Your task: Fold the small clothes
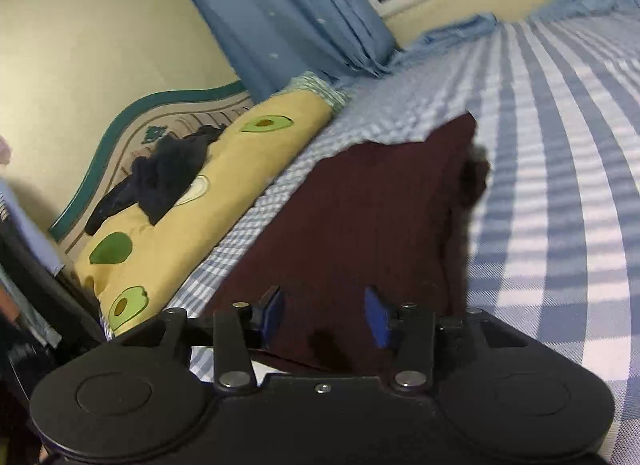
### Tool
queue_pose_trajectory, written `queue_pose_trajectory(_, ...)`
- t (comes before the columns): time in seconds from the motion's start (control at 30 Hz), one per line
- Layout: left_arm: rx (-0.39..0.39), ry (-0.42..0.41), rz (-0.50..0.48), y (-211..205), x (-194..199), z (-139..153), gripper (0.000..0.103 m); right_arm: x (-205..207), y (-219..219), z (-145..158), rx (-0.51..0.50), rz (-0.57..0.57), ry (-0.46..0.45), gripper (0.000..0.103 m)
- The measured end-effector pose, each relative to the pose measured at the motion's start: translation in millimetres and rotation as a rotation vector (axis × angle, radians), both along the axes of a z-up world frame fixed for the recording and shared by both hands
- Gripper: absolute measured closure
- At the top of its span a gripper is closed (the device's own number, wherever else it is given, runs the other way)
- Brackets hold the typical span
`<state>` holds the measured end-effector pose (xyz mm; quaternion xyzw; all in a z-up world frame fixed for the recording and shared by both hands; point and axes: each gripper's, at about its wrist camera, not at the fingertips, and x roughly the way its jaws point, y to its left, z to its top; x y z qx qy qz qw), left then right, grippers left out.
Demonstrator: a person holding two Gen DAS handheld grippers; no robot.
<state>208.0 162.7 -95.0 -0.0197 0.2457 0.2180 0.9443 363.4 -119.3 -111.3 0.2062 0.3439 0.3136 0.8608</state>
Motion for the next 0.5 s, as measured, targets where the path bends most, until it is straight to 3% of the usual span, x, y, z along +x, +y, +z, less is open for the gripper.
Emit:
queue_pose_trajectory(0.1,-0.039,-0.051,-0.092,-8,24,10,0.010,2,-1,-1,0.053,-0.021,0.023,0.055)
queue_pose_trajectory(0.17,-0.035,-0.043,-0.149,-18,44,8,0.010,2,0,-3,0.042,-0.045,0.027,0.055)
queue_pose_trajectory(0.3,0.023,0.132,-0.168,-30,76,-20,0.010,-2,4,-14,-0.120,-0.062,0.046,0.058)
queue_pose_trajectory(0.37,0.003,0.123,-0.171,-25,73,-28,0.010,-6,-1,-26,-0.109,-0.060,0.076,0.059)
queue_pose_trajectory(0.47,0.007,0.098,-0.178,-22,63,-17,0.011,-10,-8,-25,-0.083,-0.068,0.082,0.060)
queue_pose_trajectory(0.5,0.006,0.092,-0.184,-22,59,-10,0.010,-12,-10,-20,-0.083,-0.075,0.082,0.055)
